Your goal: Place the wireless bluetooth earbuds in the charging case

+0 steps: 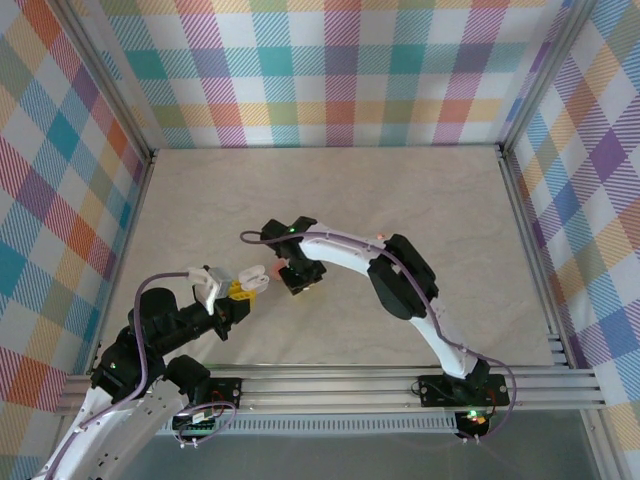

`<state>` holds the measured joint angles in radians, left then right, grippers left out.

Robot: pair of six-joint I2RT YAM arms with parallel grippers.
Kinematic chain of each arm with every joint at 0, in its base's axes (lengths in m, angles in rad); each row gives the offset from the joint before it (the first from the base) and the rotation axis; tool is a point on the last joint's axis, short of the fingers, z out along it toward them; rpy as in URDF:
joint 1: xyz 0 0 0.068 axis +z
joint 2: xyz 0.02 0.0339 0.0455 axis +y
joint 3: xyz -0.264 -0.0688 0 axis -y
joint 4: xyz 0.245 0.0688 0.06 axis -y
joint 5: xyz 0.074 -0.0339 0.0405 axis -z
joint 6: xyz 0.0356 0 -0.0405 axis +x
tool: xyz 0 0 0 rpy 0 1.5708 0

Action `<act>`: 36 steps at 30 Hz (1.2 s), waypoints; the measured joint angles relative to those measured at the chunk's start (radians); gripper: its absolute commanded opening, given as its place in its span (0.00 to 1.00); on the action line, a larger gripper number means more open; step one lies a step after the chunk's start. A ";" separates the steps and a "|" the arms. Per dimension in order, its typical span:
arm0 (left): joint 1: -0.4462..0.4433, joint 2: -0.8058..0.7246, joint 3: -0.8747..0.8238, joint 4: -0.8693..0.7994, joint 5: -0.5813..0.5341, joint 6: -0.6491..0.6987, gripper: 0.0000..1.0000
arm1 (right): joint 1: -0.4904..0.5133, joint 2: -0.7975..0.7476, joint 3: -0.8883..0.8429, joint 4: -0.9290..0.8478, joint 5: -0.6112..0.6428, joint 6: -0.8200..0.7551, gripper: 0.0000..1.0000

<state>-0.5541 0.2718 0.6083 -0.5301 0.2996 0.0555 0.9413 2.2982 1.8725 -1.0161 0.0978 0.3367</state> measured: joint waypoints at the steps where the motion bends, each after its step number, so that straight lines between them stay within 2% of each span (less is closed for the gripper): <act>1: 0.000 0.002 -0.003 0.008 0.003 -0.005 0.00 | -0.013 -0.015 -0.026 0.010 -0.003 0.003 0.37; 4: 0.000 0.011 -0.010 0.020 0.009 -0.017 0.00 | -0.066 -0.077 -0.130 0.058 -0.017 0.023 0.37; 10: 0.000 0.037 -0.016 0.055 0.023 -0.033 0.00 | -0.205 -0.229 -0.378 0.204 -0.126 0.079 0.37; 13: 0.000 0.058 -0.022 0.081 0.030 -0.039 0.00 | -0.251 -0.284 -0.466 0.256 -0.163 0.116 0.44; 16: 0.000 0.094 -0.038 0.124 0.039 -0.040 0.00 | -0.261 -0.314 -0.515 0.305 -0.188 0.151 0.53; 18: 0.000 0.131 -0.047 0.152 0.045 -0.040 0.00 | -0.259 -0.327 -0.533 0.334 -0.203 0.173 0.54; 27: 0.000 0.312 -0.065 0.329 0.082 -0.029 0.00 | -0.266 -0.363 -0.590 0.393 -0.288 0.234 0.54; 36: 0.000 0.355 -0.082 0.407 0.085 -0.014 0.00 | -0.277 -0.478 -0.601 0.385 -0.296 0.229 0.48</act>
<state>-0.5541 0.6270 0.5259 -0.1226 0.3843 0.0414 0.6647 1.8198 1.2716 -0.6312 -0.1978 0.5652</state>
